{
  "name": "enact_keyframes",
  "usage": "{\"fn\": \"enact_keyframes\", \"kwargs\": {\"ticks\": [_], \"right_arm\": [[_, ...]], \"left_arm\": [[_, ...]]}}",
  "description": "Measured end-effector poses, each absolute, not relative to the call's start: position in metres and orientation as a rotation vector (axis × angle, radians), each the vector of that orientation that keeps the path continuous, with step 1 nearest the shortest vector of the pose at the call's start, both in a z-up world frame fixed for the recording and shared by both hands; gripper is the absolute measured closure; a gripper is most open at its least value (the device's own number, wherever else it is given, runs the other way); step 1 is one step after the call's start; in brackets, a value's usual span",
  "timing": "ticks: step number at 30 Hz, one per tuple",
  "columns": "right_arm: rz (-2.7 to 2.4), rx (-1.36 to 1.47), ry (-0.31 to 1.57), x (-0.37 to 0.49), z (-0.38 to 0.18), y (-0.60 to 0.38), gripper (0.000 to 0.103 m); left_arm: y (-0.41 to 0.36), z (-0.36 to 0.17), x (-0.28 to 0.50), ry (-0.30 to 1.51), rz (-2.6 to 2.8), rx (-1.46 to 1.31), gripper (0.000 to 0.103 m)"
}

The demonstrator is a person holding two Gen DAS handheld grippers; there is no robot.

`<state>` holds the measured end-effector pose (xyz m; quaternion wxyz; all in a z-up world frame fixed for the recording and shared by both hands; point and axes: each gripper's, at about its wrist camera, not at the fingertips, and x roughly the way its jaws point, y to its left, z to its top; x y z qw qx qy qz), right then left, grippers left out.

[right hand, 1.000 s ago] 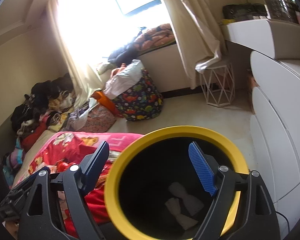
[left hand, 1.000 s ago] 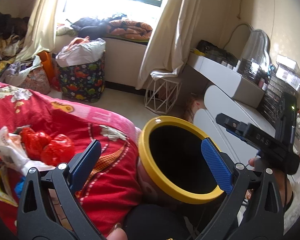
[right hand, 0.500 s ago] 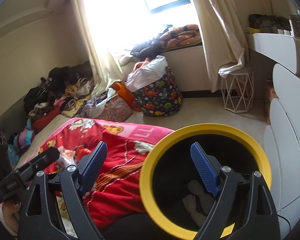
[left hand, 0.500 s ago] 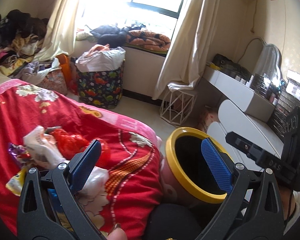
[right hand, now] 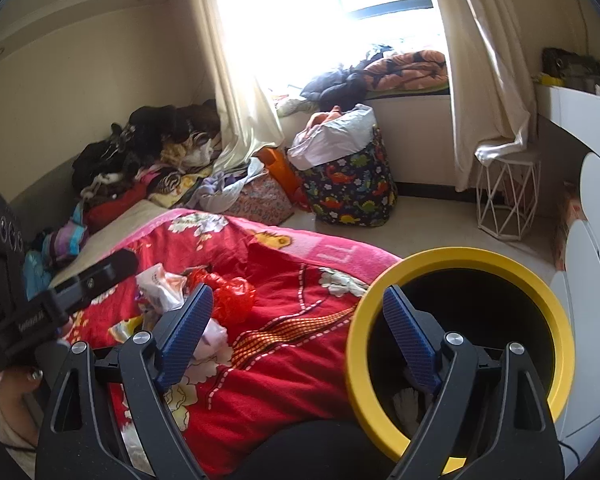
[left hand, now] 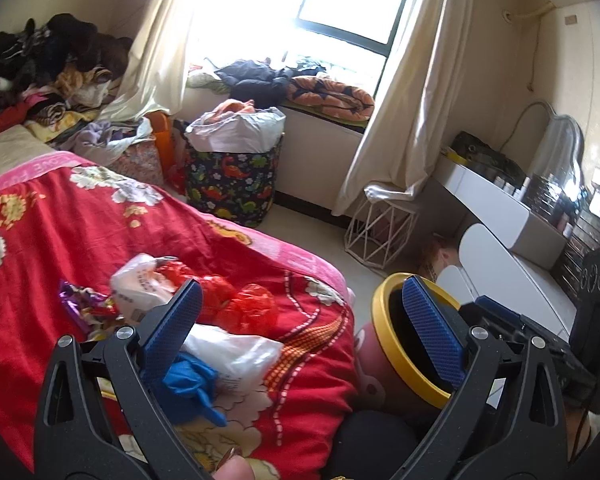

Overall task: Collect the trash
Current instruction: 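Move both open tools back toward the trash on the bedspread, then grasp the white plastic bag with right tool while left tool grasps the yellow snack wrapper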

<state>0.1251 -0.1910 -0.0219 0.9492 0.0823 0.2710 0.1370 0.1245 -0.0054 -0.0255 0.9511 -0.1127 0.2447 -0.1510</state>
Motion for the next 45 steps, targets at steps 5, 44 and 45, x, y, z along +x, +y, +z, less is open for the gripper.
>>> {"fn": "enact_keyframes", "kwargs": {"ticks": [5, 44, 45], "right_arm": [[0.308, 0.14, 0.567, 0.128, -0.025, -0.175, 0.019], [0.492, -0.061, 0.809, 0.196, -0.106, -0.059, 0.02], [0.499, -0.058, 0.811, 0.197, -0.109, -0.057, 0.021]], "left_arm": [[0.011, -0.027, 0.125, 0.499, -0.267, -0.247, 0.011], [0.128, -0.107, 0.133, 0.69, 0.004, -0.458, 0.011], [0.129, -0.11, 0.133, 0.701, 0.006, -0.465, 0.013]]}}
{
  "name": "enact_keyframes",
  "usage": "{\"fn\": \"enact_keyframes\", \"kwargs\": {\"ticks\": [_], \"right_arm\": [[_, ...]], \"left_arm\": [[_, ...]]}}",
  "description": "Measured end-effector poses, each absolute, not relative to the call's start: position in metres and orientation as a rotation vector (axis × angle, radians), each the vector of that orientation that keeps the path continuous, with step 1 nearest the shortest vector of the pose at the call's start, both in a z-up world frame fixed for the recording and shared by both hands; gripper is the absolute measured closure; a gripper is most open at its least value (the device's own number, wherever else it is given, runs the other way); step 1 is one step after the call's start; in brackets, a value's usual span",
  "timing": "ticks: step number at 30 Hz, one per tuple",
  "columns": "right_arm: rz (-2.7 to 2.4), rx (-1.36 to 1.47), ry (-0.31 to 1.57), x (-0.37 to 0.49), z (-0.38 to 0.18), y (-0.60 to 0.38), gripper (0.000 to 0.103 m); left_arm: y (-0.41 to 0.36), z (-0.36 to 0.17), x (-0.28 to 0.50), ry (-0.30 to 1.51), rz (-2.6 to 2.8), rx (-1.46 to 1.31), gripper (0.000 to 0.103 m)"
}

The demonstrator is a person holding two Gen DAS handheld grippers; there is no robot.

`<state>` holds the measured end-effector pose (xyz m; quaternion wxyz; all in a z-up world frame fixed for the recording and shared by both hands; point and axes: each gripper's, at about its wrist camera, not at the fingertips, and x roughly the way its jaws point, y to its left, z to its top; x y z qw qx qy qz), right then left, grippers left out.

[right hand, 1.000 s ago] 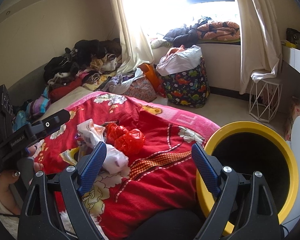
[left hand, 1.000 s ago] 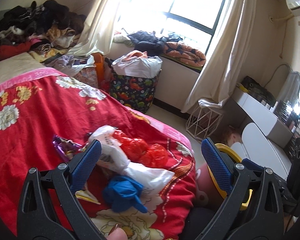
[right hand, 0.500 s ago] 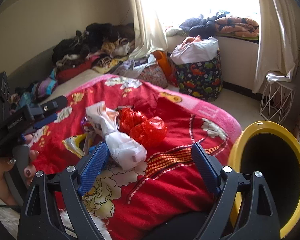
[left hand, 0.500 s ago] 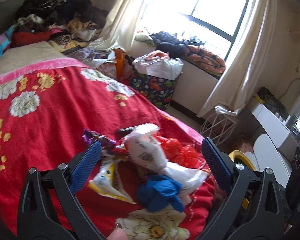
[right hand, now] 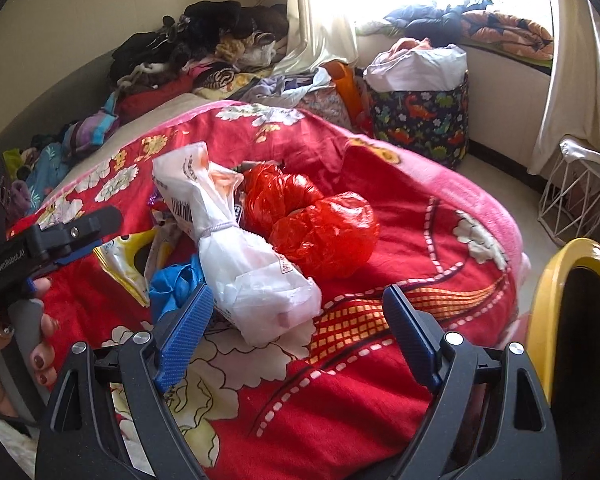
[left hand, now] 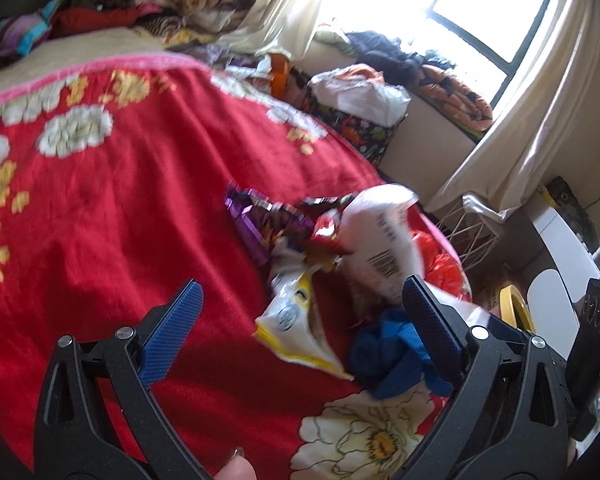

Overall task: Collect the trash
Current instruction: 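Grasp the white plastic bag with right tool while left tool grasps the yellow snack wrapper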

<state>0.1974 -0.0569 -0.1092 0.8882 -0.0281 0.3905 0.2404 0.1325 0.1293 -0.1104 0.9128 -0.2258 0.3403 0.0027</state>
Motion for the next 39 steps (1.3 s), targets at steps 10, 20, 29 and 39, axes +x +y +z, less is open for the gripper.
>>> {"fn": "enact_keyframes", "kwargs": {"ticks": [10, 20, 29, 39], "right_arm": [[0.571, -0.049, 0.816, 0.201, -0.114, -0.041, 0.05], [0.595, 0.021, 0.78, 0.183, -0.103, -0.059, 0.058], [0.609, 0.066, 0.75, 0.167, -0.091, -0.077, 0.062], [0.632, 0.123, 0.715, 0.157, -0.07, -0.088, 0.067]], "left_arm": [[0.124, -0.128, 0.136, 0.773, -0.012, -0.486, 0.047], [0.113, -0.132, 0.139, 0.814, -0.042, -0.452, 0.078], [0.107, -0.108, 0.132, 0.76, -0.072, -0.42, 0.084], [0.102, -0.073, 0.121, 0.679, -0.1, -0.391, 0.087]]}}
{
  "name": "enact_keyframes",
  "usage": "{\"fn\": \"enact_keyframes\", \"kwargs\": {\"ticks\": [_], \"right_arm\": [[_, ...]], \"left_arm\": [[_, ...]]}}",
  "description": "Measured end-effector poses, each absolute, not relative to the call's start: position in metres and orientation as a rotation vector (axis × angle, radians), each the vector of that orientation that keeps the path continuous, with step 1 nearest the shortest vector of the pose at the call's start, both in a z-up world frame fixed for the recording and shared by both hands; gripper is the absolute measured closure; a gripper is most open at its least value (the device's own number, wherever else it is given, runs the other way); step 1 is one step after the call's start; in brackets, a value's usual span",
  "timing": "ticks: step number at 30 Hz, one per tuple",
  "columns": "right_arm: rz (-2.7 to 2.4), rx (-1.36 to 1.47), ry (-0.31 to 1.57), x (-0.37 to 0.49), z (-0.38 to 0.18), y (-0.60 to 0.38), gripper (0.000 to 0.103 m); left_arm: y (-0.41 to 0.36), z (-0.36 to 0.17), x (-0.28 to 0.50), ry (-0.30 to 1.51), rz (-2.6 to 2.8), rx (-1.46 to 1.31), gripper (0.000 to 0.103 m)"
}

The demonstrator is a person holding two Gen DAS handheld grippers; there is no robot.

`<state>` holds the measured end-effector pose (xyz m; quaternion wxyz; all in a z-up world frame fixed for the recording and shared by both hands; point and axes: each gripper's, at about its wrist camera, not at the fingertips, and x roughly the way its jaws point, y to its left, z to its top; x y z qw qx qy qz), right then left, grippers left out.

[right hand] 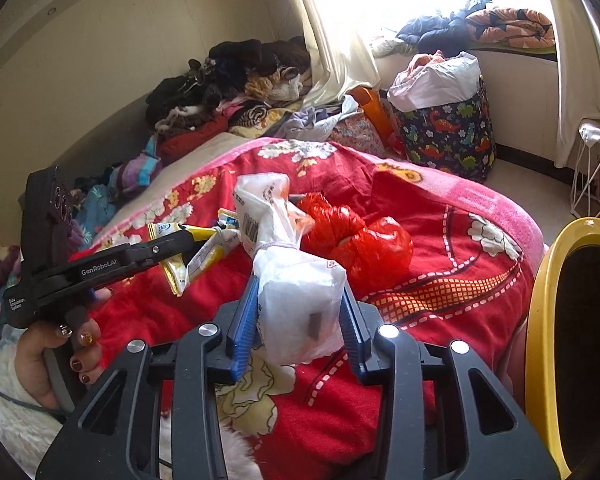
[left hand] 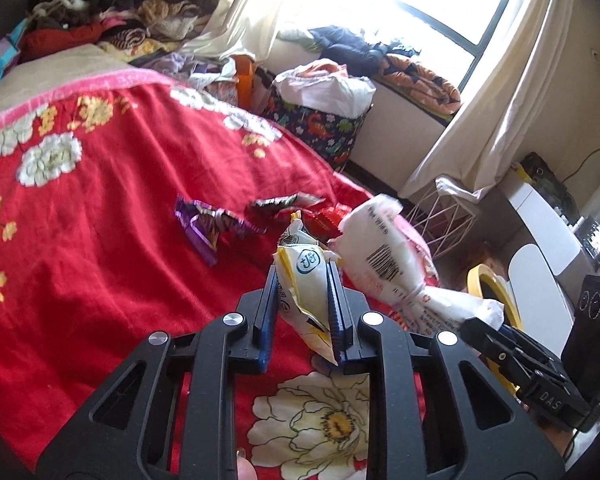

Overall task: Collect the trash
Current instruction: 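Grasp the white plastic bag with right tool while left tool grasps the yellow snack wrapper, then carry the bag and wrapper over the yellow bin and open both tools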

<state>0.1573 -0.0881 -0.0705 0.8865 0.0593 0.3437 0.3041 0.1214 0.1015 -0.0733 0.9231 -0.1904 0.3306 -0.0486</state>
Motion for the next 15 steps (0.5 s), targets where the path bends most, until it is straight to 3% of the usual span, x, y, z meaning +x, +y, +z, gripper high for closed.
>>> {"fn": "enact_keyframes", "kwargs": {"ticks": [15], "right_arm": [[0.666, 0.157, 0.615, 0.147, -0.035, -0.099, 0.071]], "left_arm": [[0.101, -0.031, 0.106, 0.575, -0.115, -0.367, 0.087]]}}
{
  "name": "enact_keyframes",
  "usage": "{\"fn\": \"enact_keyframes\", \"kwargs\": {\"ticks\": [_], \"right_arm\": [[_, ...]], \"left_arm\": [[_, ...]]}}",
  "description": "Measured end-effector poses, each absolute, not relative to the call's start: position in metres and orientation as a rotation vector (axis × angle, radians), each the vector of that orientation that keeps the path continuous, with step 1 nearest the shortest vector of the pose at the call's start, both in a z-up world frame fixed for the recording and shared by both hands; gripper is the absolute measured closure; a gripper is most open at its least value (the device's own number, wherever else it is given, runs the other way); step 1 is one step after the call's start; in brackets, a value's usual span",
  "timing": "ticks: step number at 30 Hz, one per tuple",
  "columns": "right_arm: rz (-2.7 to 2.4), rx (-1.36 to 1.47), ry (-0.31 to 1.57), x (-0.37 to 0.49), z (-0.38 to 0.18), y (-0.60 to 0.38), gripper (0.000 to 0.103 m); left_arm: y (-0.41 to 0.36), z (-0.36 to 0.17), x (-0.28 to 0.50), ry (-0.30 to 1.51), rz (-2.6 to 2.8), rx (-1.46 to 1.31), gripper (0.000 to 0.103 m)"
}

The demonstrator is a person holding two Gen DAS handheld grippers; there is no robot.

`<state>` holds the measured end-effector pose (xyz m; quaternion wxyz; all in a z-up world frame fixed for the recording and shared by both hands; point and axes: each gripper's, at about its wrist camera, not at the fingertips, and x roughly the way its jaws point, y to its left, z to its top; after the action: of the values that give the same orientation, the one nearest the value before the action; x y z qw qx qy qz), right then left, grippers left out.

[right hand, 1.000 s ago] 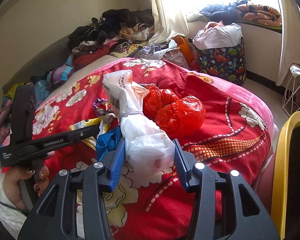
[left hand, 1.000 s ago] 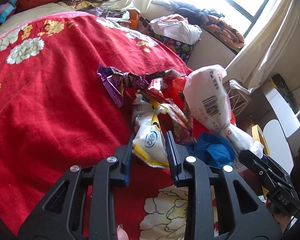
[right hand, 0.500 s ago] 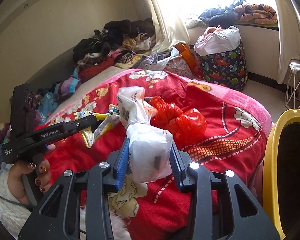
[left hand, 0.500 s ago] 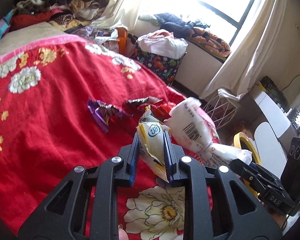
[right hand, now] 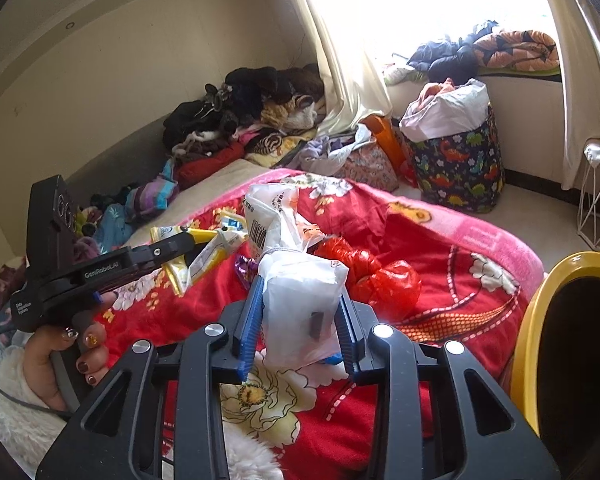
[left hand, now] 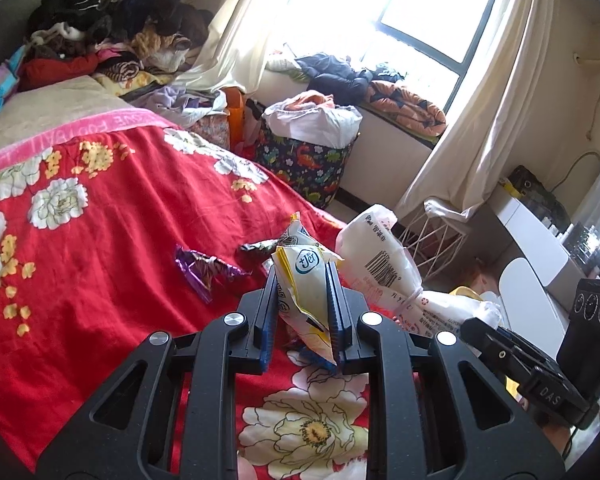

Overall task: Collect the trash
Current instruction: 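Carry the bag and wrapper over the yellow bin and open both tools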

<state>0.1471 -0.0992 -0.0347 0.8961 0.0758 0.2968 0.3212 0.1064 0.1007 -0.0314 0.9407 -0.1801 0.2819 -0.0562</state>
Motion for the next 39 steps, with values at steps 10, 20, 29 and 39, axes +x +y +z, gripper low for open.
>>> {"fn": "enact_keyframes", "kwargs": {"ticks": [10, 20, 29, 39], "right_arm": [[0.631, 0.169, 0.595, 0.146, -0.026, -0.117, 0.071], [0.576, 0.202, 0.567, 0.144, -0.018, -0.146, 0.071], [0.509, 0.233, 0.54, 0.142, -0.014, -0.179, 0.071], [0.446, 0.272, 0.52, 0.136, -0.014, -0.212, 0.071]], "left_arm": [[0.079, -0.025, 0.108, 0.57, -0.177, -0.342, 0.088], [0.052, -0.02, 0.109, 0.568, -0.236, -0.304, 0.088], [0.021, -0.016, 0.11, 0.57, -0.301, -0.252, 0.088], [-0.013, -0.015, 0.113, 0.575, -0.372, -0.209, 0.088]]}}
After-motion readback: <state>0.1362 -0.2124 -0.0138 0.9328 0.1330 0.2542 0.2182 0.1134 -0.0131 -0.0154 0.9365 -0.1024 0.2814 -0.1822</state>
